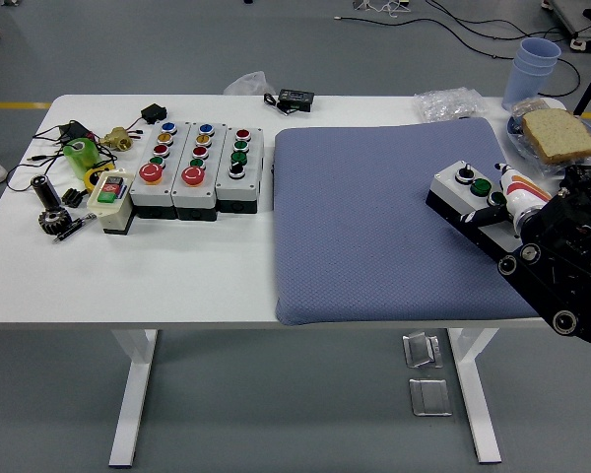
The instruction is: Pick up the button,place it on the desk,press the button,press the button
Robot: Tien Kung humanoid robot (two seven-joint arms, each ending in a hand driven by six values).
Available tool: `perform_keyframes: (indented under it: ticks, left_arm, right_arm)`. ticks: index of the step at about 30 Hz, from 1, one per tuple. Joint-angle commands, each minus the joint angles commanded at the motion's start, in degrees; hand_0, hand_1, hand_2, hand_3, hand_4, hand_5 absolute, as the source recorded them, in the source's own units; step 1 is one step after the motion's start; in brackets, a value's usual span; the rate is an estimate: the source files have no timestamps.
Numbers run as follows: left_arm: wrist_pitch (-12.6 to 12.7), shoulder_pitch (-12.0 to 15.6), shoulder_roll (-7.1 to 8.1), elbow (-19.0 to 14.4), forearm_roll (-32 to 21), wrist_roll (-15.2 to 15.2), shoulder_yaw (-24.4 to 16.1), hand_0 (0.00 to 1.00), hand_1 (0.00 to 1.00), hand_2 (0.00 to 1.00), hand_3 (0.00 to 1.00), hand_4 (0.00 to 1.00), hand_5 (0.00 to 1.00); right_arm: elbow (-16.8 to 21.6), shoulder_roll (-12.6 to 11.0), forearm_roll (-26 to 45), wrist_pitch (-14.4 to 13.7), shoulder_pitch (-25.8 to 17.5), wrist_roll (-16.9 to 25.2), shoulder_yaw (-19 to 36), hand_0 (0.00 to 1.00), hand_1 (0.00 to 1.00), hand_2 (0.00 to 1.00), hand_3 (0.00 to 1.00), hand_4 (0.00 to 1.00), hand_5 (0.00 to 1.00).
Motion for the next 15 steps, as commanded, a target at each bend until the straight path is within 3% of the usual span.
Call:
perform_keyframes:
  ticks: [4, 5, 10, 11, 15]
  left_arm:
    - [0.0, 0.0, 0.0, 0.0, 0.2, 0.0, -0.2, 0.531, 0.42, 0.418, 0.426, 0.252, 0.501]
    - [0.0, 0.0, 0.0, 0.0, 0.3, 0.1, -0.2, 0.531, 0.42, 0.419, 0.426, 0.251, 0.501]
    - [0.0, 0.1, 0.0, 0.0, 0.6, 0.1, -0.3, 0.531, 0.42, 0.419, 0.426, 0.251, 0.501]
    - [0.0, 0.1, 0.0, 0.0, 0.7, 0.1, -0.3, 0.53, 0.421, 0.418, 0.426, 0.251, 0.501]
    - [0.1, 0.2, 0.0, 0.0, 0.8, 0.1, -0.4, 0.53, 0.421, 0.418, 0.426, 0.251, 0.501]
  right_arm:
    - [-2.8, 0.7, -0.4, 1.0, 2.7, -0.8, -4.7, 0.923, 0.792, 0.881, 0.901, 0.998, 0.296]
    - [-3.7, 1.1, -0.4, 1.3, 3.5, -1.0, -6.0, 0.793, 0.632, 0.737, 0.802, 0.998, 0.293]
    - [-7.6, 2.7, 0.5, 2.3, 6.1, -1.6, -11.5, 0.793, 0.632, 0.737, 0.802, 0.998, 0.293]
    - [-8.0, 2.9, 0.6, 2.4, 6.4, -1.7, -12.0, 0.664, 0.553, 0.676, 0.754, 0.998, 0.297]
    - [-10.8, 3.9, 1.2, 2.3, 7.6, -1.9, -14.6, 0.664, 0.553, 0.676, 0.754, 0.998, 0.297]
